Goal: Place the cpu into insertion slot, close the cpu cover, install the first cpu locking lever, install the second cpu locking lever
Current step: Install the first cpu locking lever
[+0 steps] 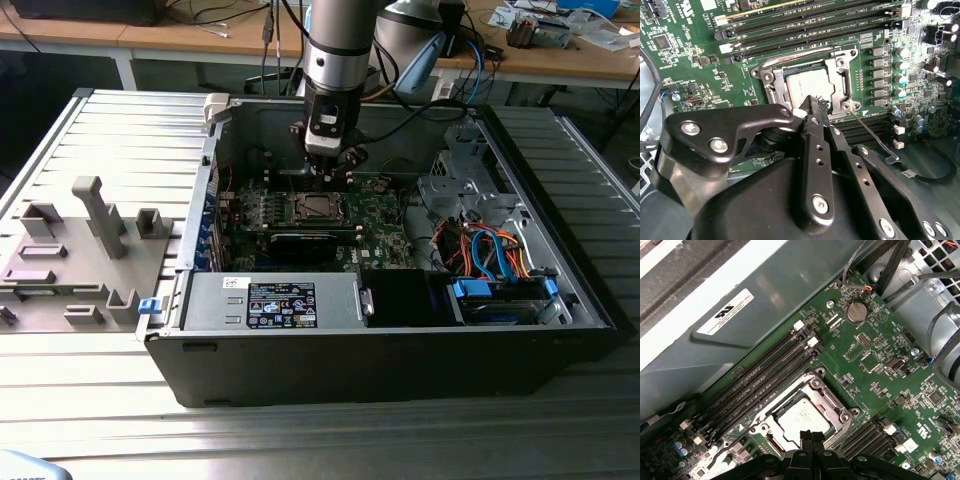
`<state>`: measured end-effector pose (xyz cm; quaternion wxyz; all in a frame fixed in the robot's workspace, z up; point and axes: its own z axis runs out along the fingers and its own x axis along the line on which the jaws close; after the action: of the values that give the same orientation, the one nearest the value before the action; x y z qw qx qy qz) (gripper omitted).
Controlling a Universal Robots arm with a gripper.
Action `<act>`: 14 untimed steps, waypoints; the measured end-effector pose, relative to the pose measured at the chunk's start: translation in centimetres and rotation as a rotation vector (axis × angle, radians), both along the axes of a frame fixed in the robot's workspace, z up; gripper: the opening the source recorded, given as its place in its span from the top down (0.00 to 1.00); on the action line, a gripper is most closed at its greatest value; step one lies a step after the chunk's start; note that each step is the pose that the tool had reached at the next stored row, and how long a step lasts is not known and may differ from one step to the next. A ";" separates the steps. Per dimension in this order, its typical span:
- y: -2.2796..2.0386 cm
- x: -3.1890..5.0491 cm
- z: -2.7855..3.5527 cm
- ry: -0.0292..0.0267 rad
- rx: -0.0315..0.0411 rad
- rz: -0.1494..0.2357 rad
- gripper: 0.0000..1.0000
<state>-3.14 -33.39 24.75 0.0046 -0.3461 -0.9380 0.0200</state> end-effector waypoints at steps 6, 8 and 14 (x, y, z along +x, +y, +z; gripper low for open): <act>0.00 0.00 0.00 0.0000 0.0000 0.010 0.89; 0.00 0.00 0.00 0.0000 0.0000 0.013 0.89; 0.00 0.00 0.00 0.0000 0.0000 0.027 0.89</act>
<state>-3.14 -33.39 24.75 0.0044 -0.3334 -0.9425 0.0201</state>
